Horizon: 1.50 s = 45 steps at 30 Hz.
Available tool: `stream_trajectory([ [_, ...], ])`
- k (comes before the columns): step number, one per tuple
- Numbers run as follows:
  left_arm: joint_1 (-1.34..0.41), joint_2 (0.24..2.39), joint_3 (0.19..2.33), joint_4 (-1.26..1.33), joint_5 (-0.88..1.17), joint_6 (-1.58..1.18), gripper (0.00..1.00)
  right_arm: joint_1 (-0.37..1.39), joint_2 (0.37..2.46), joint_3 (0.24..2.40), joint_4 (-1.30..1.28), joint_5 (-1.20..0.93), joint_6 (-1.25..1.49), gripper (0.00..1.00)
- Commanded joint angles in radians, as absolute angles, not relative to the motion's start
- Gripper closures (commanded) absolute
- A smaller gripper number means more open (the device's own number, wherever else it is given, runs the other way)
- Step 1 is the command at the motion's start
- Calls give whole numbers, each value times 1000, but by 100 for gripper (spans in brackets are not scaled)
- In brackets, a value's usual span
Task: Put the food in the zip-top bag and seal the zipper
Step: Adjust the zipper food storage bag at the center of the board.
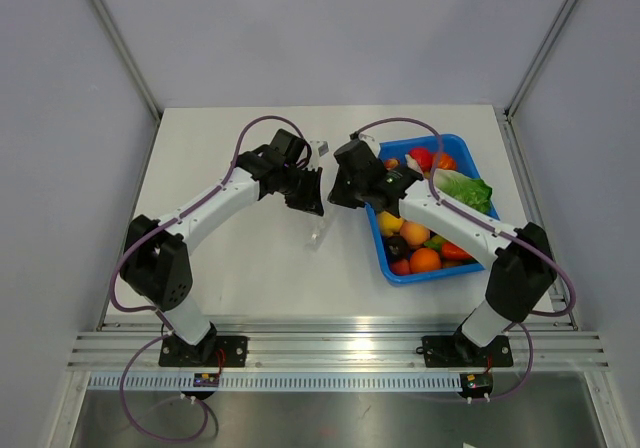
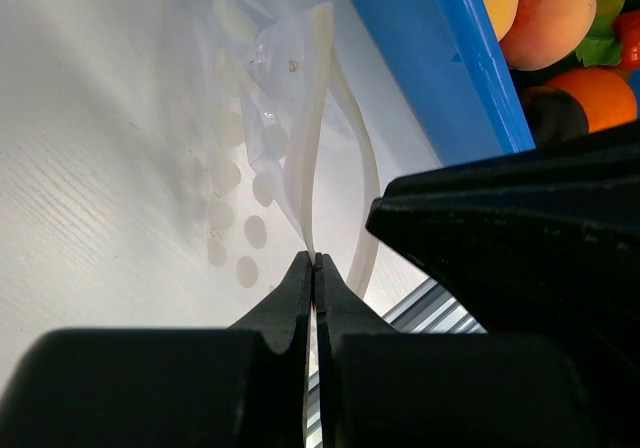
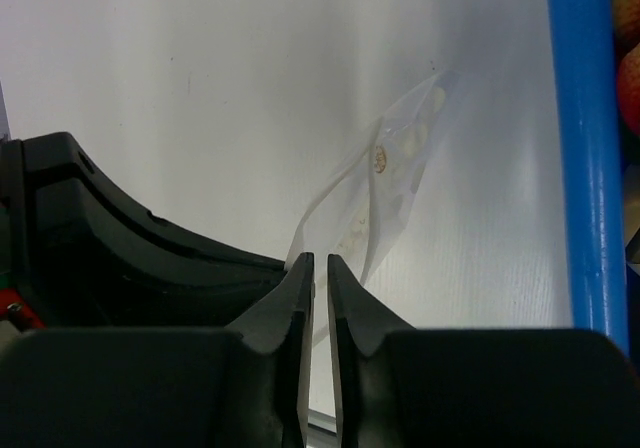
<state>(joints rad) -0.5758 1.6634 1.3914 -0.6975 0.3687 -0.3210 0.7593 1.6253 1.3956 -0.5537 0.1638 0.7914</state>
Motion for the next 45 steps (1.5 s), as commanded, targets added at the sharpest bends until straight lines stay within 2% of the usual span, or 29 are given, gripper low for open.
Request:
stream_trajectory([
  [1,-577,1660,1436,-687,379,-321,100,785,1617,1411,-523,150,787,84],
  [4,-577,1657,1440,-690,376,-324,100,785,1655,1428,-528,140,782,85],
  [6,-577,1655,1448,-696,374,-324,100,785,1690,1434,-538,147,772,87],
  [7,-577,1652,1459,-698,371,-321,100,785,1701,1428,-540,156,769,93],
  [9,-577,1651,1471,-712,368,-319,100,787,1729,1414,-532,172,735,95],
  [13,-575,1646,1499,-733,382,-289,100,785,1729,1344,-415,134,579,93],
  [16,-571,1646,1514,-759,387,-272,100,785,1717,1316,-345,78,457,89],
  [17,-565,1644,1511,-758,391,-270,100,785,1704,1306,-309,28,402,84],
  [20,-560,1640,1502,-747,423,-275,100,785,1690,1266,-259,9,371,63],
  [22,-558,1638,1491,-735,457,-282,100,785,1690,1252,-235,15,388,58],
  [24,-558,1637,1474,-723,486,-288,100,785,1677,1218,-184,5,474,60],
  [28,-558,1644,1460,-709,495,-302,100,785,1657,1138,104,-129,628,65],
  [34,-555,1643,1473,-735,491,-284,100,785,1602,1039,262,-103,628,75],
  [37,-554,1635,1468,-745,502,-278,100,785,1568,1016,299,-103,597,76],
  [41,-554,1618,1451,-752,509,-265,100,785,1595,1089,210,-112,546,73],
  [45,-551,1609,1443,-758,497,-262,100,785,1681,1238,-70,-52,511,72],
])
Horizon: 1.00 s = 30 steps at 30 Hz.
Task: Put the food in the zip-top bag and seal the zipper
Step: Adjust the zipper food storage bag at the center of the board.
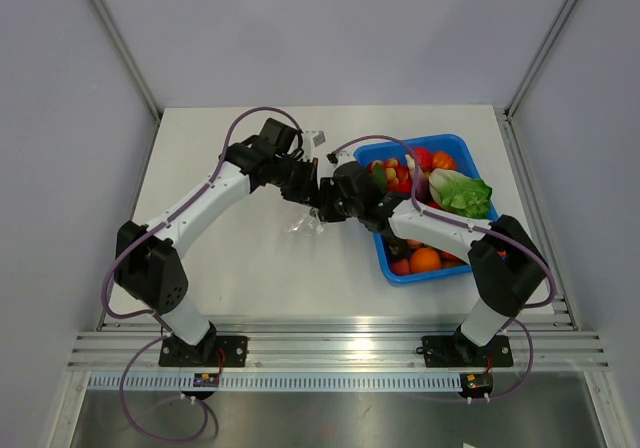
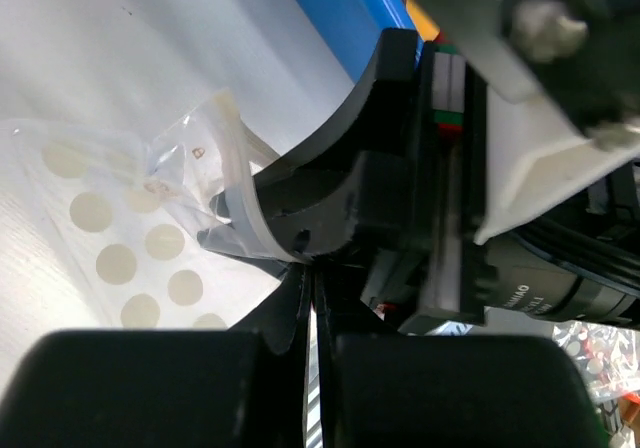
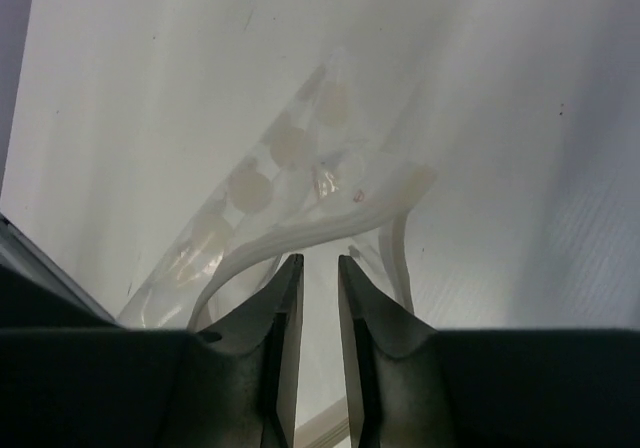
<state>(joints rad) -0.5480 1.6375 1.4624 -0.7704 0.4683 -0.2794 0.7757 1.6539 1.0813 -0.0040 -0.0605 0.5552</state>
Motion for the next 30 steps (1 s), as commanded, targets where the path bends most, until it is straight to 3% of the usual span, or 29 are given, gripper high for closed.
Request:
stream_trajectory([
  [1,-549,1608,1443,-758,497,-262,100,785,1698,1264,-169,-17,508,73],
  [5,-540,1605,1442,-758,483,-256,100,785,1758,1337,-351,98,526,74],
  [16,-535,1637,1394,-730,499,-256,100,785,1741,1361,-525,313,589,54],
  [30,-538,1678,1373,-698,485,-264,100,787,1836,1473,-676,426,607,52],
])
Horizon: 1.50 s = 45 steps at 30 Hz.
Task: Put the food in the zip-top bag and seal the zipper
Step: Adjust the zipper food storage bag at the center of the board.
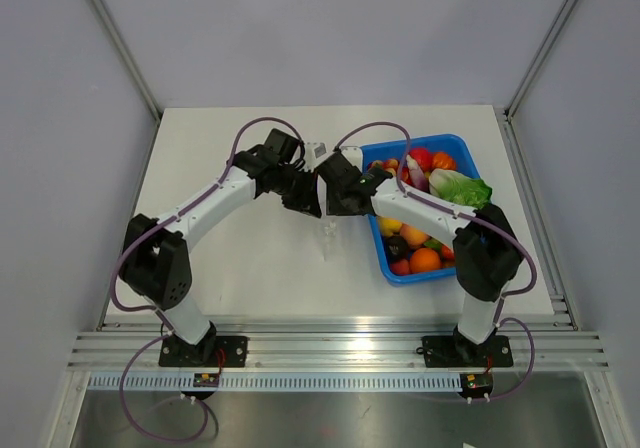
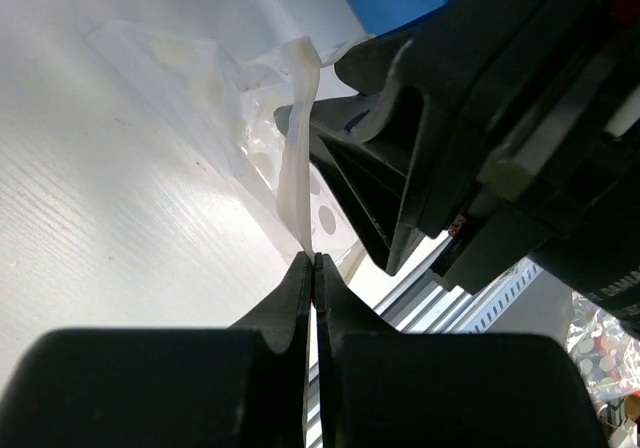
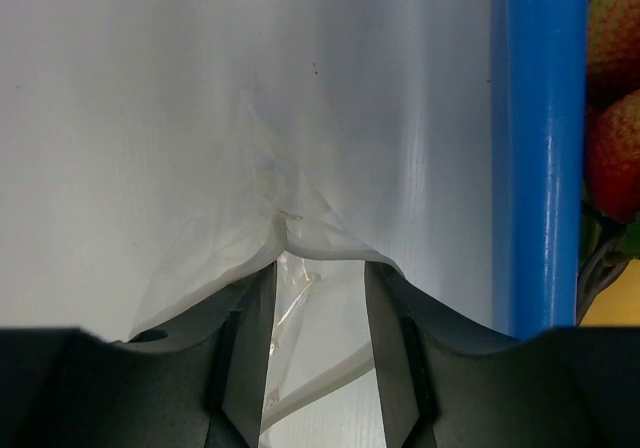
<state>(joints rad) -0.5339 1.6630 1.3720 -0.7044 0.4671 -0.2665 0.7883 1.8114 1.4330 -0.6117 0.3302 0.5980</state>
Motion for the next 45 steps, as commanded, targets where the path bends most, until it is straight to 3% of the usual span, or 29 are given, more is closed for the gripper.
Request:
stream_trajectory([
  [1,-538,1690,1374,-696,483,-265,100,785,1845,1482,-680,428,609,52],
  [14,-549,1717,1430,-718,433,-298,100,785,1898,1493,-710,462,660,53],
  [35,-561,1838,1269,-563,437,-330,100,785,1913,1411,-641,413,681,53],
  [45,-571,1807,1289,-595,433,-351,100,788,1721,1296,-522,334,687,54],
])
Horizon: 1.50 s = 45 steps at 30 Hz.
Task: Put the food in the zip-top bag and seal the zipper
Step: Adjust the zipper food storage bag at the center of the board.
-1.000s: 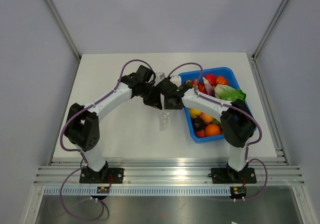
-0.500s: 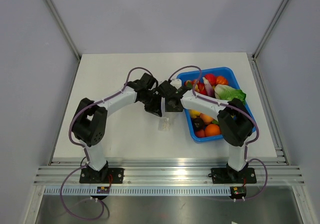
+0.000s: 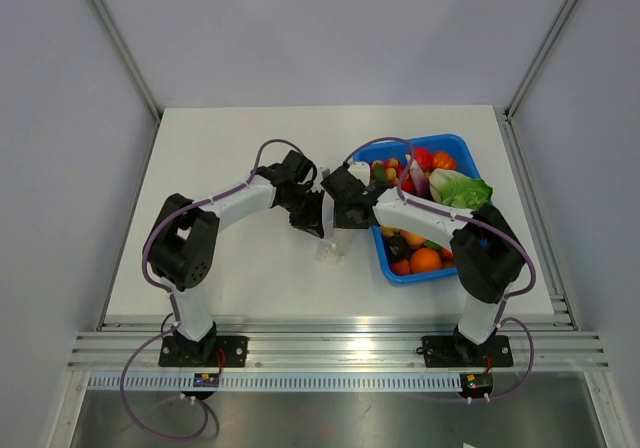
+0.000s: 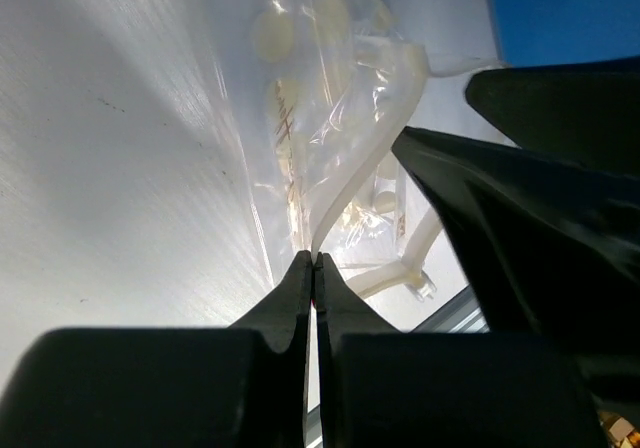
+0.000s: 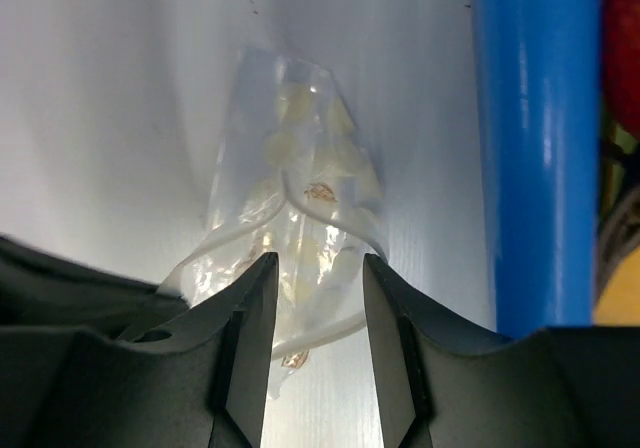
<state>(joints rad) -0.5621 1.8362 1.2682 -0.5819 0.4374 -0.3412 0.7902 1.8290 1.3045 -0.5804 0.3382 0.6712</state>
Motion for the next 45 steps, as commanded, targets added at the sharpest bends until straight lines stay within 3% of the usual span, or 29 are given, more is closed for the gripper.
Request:
stream_trajectory([
  [1,-572,1807,1295,-598,430,-353,100,790,1710,1295,-519,330,690,53],
  [13,-615,1813,1350,-650,387,-359,100,796,1589,1279,-518,319,707,54],
  [23,-617,1755,1400,-713,296,-361,100,796,1386,1244,-678,546,703,53],
  [27,-632,1729,1440,-762,232,-350,100,755,1307,1187,-793,611,741,44],
  [30,-649,1718,1500,-819,140,-330,100,669,1238,1092,-818,543,759,43],
  [34,-673,1726,1580,-885,55,-305,100,583,1138,982,-782,382,749,34],
  [40,-712,1764,1664,-939,-34,-290,100,577,1121,930,-741,266,716,22],
  [45,-741,1784,1710,-968,-84,-287,100,578,1160,953,-704,180,657,19],
])
